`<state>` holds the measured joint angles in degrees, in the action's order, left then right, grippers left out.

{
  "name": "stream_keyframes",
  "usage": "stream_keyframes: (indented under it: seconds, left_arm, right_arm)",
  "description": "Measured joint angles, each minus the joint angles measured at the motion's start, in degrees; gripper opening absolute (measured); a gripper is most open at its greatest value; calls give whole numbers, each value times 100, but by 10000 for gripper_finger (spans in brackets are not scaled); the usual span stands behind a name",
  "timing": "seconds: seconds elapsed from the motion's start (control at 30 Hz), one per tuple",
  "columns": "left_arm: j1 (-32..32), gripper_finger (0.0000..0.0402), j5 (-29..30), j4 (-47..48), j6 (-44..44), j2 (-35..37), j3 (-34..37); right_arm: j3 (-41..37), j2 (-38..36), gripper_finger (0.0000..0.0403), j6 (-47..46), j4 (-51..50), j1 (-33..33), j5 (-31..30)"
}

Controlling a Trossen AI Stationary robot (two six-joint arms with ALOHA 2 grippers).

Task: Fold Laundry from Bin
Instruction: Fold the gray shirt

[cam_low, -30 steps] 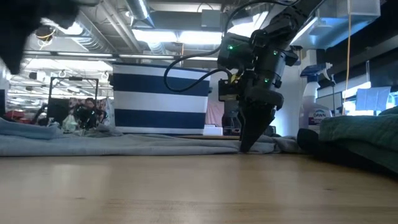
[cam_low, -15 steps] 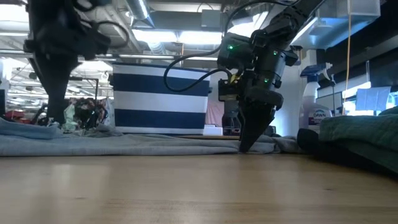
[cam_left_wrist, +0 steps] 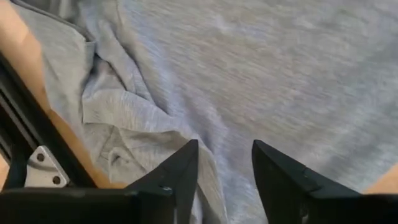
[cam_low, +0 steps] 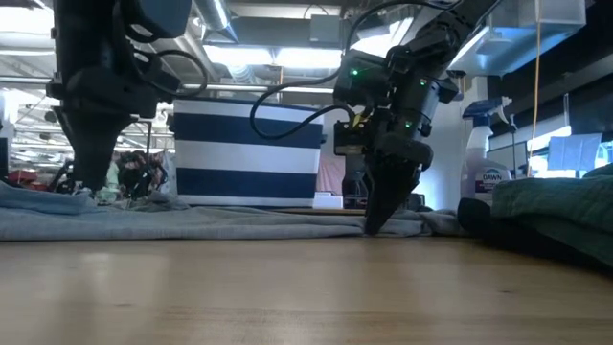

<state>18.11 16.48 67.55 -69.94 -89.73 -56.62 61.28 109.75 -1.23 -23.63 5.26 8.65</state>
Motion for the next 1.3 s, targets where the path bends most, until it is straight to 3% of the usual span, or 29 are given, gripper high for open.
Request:
stream_keyframes:
  seconds: [0.3,0.47,0.6,0.77,1.07,1.3]
  left_arm:
    - [-63,207,-72,27,-731,4,242]
    - [-59,214,-377,-215,-1032,2,612]
    - [-59,206,-194,-237,-1173,2,632]
    - [-115,163,-80,-51,-1214,2,632]
    - [-210,13,-121,80,-898,2,632]
    - [-236,1,-265,687,-802,64,630]
  right_arm:
    - [0,2,198,76,8,0,-1]
    - [-2,4,198,152,37,0,-1]
    - [-4,7,198,155,83,0,-1]
    - [-4,7,198,156,89,0,-1]
    - [-4,7,198,156,87,0,-1]
    - [-4,7,198,157,85,0,-1]
